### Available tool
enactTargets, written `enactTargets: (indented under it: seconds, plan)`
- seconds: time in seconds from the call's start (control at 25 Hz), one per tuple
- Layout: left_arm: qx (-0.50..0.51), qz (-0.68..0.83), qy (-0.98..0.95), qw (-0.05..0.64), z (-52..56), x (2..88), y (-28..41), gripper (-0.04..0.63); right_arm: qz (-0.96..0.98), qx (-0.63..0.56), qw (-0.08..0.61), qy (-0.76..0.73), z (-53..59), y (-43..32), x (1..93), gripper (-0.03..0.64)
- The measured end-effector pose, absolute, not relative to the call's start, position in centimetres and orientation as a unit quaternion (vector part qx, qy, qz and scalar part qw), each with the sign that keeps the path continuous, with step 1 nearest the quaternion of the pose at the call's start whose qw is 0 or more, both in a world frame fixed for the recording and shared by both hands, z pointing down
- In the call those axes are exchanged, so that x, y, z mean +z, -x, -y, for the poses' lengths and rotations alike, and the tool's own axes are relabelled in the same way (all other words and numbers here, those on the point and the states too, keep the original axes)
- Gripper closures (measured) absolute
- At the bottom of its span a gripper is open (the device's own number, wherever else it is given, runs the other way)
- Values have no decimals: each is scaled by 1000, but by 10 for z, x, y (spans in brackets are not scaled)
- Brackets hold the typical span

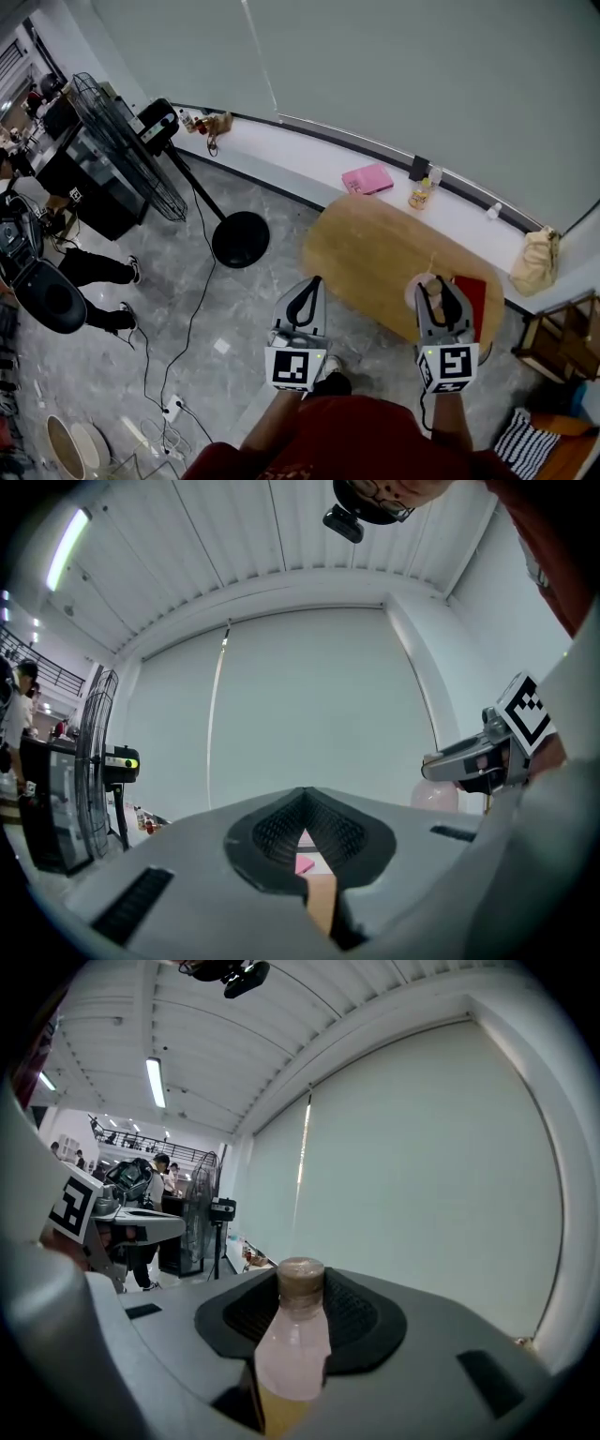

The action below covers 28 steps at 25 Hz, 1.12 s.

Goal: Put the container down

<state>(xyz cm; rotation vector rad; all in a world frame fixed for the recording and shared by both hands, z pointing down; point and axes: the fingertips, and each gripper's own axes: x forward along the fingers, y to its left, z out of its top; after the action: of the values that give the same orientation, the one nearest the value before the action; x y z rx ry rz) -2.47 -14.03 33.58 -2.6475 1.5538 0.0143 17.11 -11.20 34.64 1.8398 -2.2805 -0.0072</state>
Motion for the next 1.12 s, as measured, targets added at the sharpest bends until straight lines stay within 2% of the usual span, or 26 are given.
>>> enactTargets:
  seconds: [0.56,1.12]
  plan:
    - [16,-521,853,31,223,343,103,591,786,-10,128,-604,198,-87,353,476]
    - [-13,-533,846,28,313,371,109,591,801,19,142,-581,297,-81,393,476]
